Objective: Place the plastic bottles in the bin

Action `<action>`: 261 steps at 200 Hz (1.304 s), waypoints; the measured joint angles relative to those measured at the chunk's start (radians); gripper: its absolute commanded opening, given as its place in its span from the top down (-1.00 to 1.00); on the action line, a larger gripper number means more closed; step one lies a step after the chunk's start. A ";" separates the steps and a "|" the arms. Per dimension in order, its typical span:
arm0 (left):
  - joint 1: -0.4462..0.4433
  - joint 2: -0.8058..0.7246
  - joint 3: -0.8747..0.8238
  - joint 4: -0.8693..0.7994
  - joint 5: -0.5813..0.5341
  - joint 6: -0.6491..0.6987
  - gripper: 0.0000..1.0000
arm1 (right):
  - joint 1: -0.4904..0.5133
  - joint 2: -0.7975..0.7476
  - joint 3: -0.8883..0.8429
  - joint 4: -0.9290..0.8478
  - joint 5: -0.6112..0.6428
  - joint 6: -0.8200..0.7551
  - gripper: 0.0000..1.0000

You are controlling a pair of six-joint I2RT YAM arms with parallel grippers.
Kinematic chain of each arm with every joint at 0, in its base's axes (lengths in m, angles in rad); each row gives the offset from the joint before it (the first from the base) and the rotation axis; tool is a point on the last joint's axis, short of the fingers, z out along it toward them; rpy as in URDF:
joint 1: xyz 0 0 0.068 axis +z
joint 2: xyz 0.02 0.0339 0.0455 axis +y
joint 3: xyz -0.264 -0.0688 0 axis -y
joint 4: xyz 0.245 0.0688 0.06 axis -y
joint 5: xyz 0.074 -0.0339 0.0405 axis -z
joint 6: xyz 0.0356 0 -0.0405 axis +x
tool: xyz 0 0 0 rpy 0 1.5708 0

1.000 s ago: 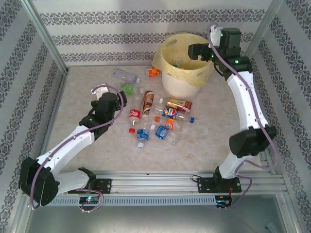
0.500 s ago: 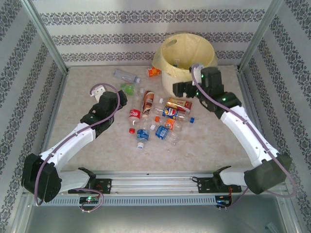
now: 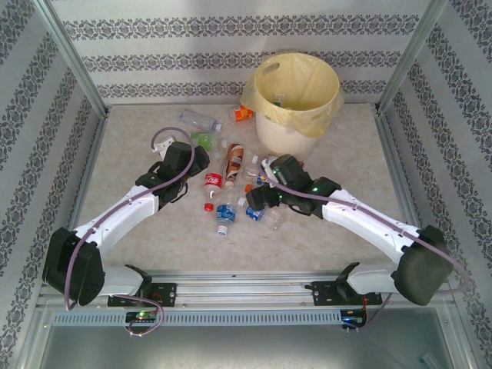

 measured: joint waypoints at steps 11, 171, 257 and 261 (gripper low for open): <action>0.000 0.002 0.000 -0.011 0.000 -0.003 -0.99 | 0.026 0.031 0.000 -0.012 0.008 -0.019 -0.88; 0.006 0.003 0.000 -0.056 -0.013 -0.025 -0.99 | 0.081 0.318 0.017 -0.082 0.051 -0.005 -0.77; 0.015 0.003 0.000 -0.063 -0.019 -0.025 -0.99 | 0.095 0.380 0.017 -0.077 0.075 0.058 -0.21; 0.017 0.003 0.000 -0.063 -0.019 -0.025 -0.99 | 0.095 0.377 0.017 -0.077 0.077 0.060 -0.20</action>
